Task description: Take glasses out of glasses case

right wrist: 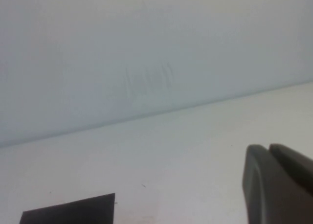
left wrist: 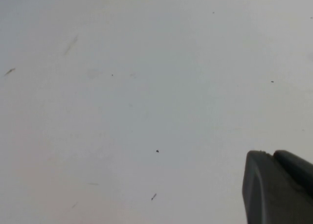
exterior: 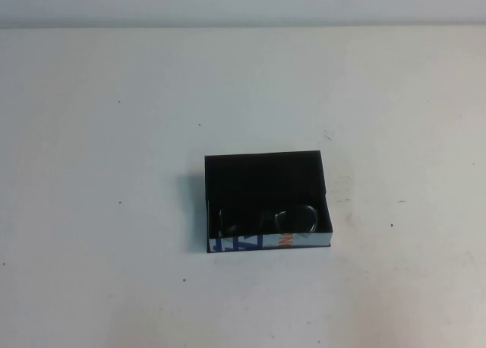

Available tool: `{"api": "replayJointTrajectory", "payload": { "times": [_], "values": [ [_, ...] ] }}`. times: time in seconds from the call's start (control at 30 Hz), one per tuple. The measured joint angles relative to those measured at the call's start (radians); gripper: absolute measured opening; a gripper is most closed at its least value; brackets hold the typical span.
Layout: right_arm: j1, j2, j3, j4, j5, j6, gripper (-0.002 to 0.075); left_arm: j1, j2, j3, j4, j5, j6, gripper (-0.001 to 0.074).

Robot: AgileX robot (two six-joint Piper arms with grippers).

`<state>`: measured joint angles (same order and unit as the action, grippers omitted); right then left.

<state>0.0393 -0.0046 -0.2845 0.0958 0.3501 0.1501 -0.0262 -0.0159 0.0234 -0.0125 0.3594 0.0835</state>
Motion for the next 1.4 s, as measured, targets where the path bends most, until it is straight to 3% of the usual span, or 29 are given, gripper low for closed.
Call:
{"api": "replayJointTrajectory", "payload": {
  "times": [0.2, 0.3, 0.4, 0.53, 0.7, 0.93, 1.1, 1.27, 1.4],
  "values": [
    [0.0, 0.195, -0.132, -0.028, 0.062, -0.108, -0.0018, 0.0, 0.0, 0.0, 0.0, 0.0, 0.0, -0.0005],
    [0.0, 0.373, -0.212, 0.013, 0.079, -0.309, -0.0018, 0.0, 0.0, 0.0, 0.0, 0.0, 0.0, -0.0005],
    [0.022, 0.598, -0.385, 0.083, 0.227, -0.559, -0.0018, 0.0, 0.0, 0.0, 0.0, 0.0, 0.0, -0.0005],
    [0.12, 0.958, -0.677, 0.111, 0.53, -0.807, -0.0018, 0.0, 0.0, 0.0, 0.0, 0.0, 0.0, -0.0005],
    [0.305, 1.347, -0.982, 0.001, 0.788, -0.88, -0.0018, 0.0, 0.0, 0.0, 0.0, 0.0, 0.0, -0.0005],
    [0.458, 1.768, -1.341, -0.044, 0.867, -0.983, -0.0009, 0.0, 0.0, 0.0, 0.0, 0.0, 0.0, -0.0005],
    [0.51, 1.938, -1.456, -0.001, 0.868, -1.093, 0.0104, 0.0, 0.0, 0.0, 0.0, 0.0, 0.0, -0.0005],
    [0.561, 2.042, -1.484, 0.018, 0.868, -1.163, 0.0333, 0.0, 0.0, 0.0, 0.0, 0.0, 0.0, -0.0005],
    [0.588, 2.081, -1.486, 0.019, 0.868, -1.172, 0.0357, 0.0, 0.0, 0.0, 0.0, 0.0, 0.0, -0.0005]
  ]
}}
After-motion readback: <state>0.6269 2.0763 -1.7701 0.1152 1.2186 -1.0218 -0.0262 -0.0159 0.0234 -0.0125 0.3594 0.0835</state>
